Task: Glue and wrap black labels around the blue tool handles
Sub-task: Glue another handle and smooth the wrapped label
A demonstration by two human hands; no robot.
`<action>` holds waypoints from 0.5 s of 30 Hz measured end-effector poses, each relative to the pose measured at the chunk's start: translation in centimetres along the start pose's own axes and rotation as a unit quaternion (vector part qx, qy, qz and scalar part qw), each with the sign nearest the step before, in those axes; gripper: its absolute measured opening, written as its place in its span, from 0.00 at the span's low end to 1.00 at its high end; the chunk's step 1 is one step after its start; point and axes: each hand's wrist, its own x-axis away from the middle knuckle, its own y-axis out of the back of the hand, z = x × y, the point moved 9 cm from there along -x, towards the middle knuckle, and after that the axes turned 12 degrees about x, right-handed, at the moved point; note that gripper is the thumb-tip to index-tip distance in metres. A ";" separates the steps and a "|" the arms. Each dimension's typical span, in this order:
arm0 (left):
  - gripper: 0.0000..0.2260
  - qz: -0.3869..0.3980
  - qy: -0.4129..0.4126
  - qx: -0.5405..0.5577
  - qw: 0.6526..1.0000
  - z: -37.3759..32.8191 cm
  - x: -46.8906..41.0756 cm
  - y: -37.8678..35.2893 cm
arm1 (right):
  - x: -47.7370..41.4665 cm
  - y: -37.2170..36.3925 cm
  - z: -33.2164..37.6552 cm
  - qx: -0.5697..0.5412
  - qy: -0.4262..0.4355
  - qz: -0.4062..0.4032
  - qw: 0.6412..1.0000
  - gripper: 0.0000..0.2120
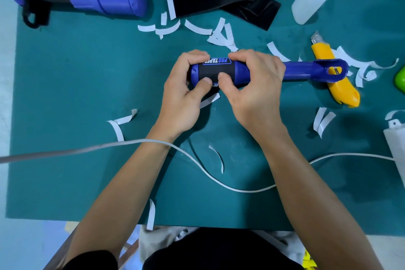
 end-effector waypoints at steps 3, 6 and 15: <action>0.18 -0.006 -0.010 -0.003 1.000 -0.2 0.2 -0.2 | 0.0 0.0 0.0 0.001 -0.003 -0.008 1.000 0.15; 0.18 -0.011 -0.020 -0.038 0.999 0.1 0.1 0.0 | 0.1 -0.1 0.0 0.009 -0.018 -0.007 1.000 0.16; 0.22 0.003 -0.007 -0.027 1.000 0.1 0.4 0.1 | 0.1 -0.2 0.6 0.020 -0.045 -0.011 0.999 0.19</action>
